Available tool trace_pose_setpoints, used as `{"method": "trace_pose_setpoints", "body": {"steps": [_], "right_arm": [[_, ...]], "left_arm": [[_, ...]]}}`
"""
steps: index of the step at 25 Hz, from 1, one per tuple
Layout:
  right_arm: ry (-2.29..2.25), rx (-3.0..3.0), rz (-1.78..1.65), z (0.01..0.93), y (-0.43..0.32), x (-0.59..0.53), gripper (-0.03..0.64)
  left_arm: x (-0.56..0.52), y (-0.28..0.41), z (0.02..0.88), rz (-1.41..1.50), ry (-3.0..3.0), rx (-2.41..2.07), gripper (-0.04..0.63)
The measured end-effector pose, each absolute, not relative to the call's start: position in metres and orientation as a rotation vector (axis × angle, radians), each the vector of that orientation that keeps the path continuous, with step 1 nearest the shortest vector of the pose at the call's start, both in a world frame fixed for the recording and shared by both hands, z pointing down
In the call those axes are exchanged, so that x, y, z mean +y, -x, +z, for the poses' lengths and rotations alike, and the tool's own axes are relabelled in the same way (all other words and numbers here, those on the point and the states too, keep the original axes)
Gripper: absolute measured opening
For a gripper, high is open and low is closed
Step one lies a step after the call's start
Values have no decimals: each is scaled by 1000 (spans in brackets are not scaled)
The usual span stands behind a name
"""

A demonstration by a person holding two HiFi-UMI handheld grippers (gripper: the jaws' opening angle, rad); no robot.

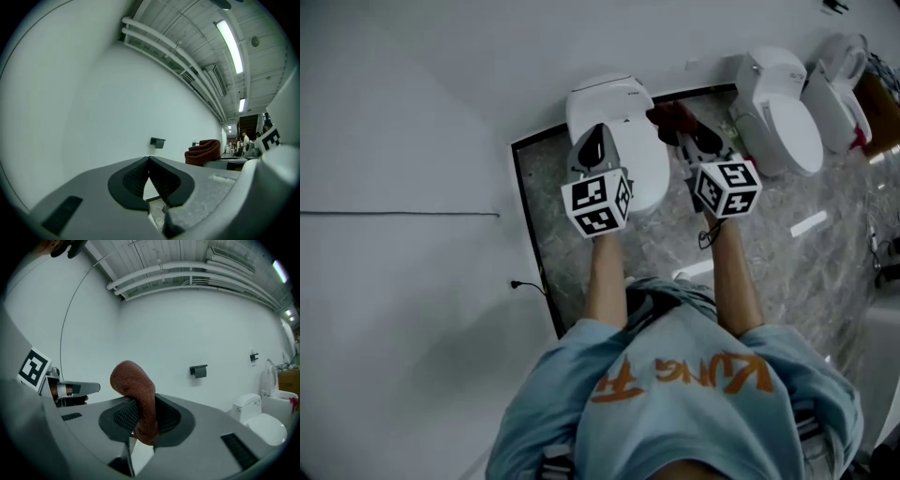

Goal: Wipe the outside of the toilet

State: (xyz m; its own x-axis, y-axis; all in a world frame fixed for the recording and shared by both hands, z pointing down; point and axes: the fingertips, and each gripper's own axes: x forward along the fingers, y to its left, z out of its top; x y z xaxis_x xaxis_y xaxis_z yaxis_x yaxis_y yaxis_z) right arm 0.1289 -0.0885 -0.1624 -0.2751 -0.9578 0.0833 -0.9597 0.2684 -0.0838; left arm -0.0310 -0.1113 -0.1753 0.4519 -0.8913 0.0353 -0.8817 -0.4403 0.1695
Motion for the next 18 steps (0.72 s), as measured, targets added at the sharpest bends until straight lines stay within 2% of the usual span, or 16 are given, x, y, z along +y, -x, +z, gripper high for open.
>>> {"method": "trace_pose_setpoints", "body": {"steps": [18], "right_arm": [[-1916, -2464, 81, -185, -122, -82, 74]], "left_arm": [[-111, 15, -194, -115, -2629, -1448, -6]]}}
